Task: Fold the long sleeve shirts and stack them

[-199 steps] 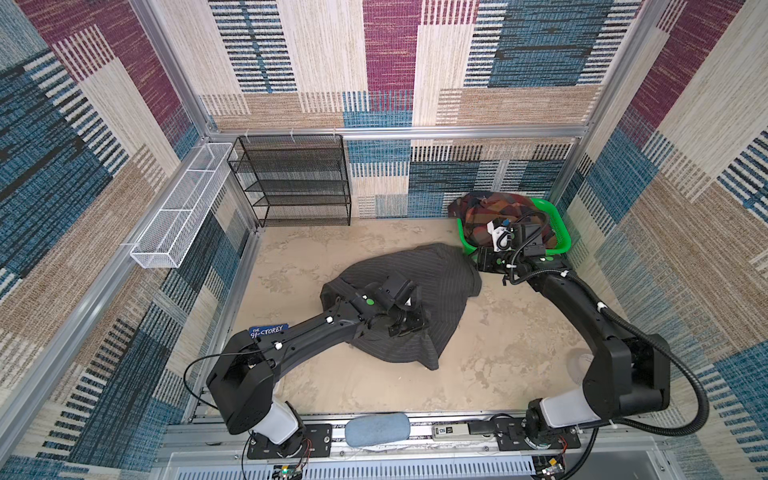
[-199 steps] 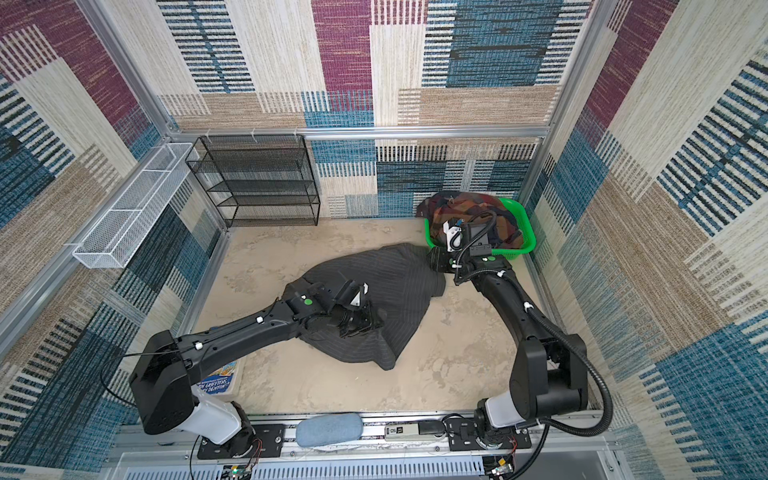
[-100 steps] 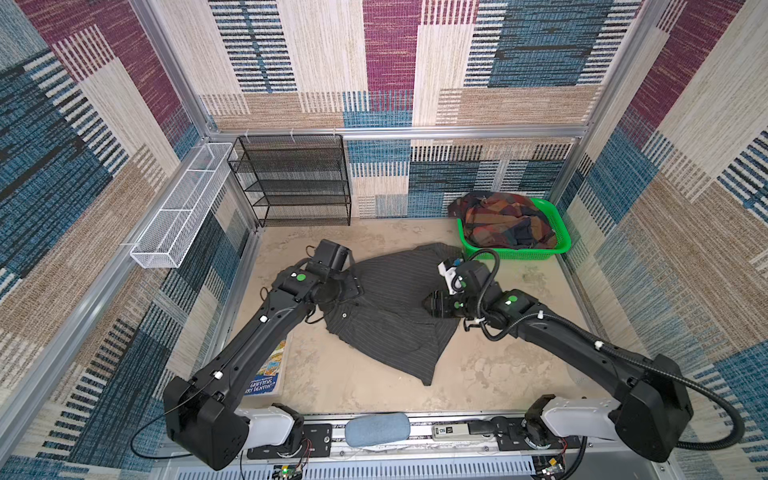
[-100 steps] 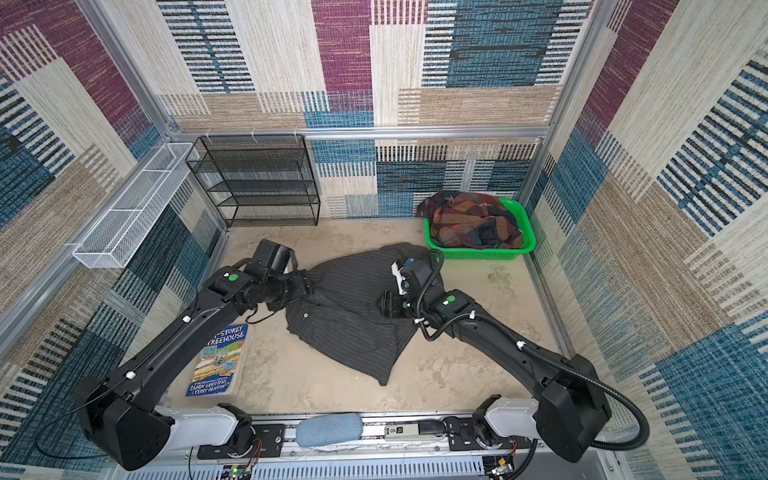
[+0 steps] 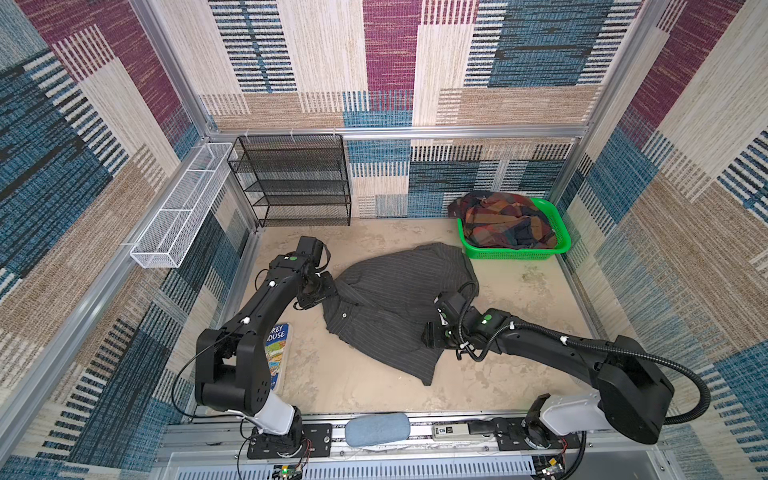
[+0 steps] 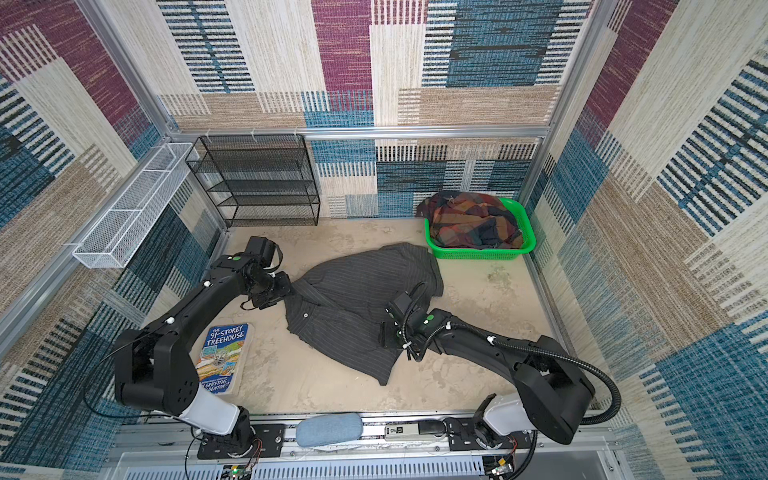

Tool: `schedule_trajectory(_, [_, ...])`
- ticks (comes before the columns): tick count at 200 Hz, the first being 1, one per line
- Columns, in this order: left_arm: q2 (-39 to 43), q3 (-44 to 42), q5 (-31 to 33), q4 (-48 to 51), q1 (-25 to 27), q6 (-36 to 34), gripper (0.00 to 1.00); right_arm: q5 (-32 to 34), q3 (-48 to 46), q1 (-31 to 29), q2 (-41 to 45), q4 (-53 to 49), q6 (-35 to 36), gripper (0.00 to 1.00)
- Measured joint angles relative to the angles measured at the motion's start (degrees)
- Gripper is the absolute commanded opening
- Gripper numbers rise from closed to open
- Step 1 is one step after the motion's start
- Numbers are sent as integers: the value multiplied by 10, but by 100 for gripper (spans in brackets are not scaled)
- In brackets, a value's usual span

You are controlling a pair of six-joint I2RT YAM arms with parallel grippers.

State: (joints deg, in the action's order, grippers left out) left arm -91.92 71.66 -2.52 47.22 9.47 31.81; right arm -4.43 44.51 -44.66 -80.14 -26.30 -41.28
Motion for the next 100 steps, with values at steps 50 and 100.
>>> schedule_trajectory(50, [-43,-13,26,-32,-7,0,63,-17,-23,0,-36,56,-7,48])
schedule_trajectory(100, [-39,-36,38,-87,-54,28,65,-24,-37,21,-30,80,-8,10])
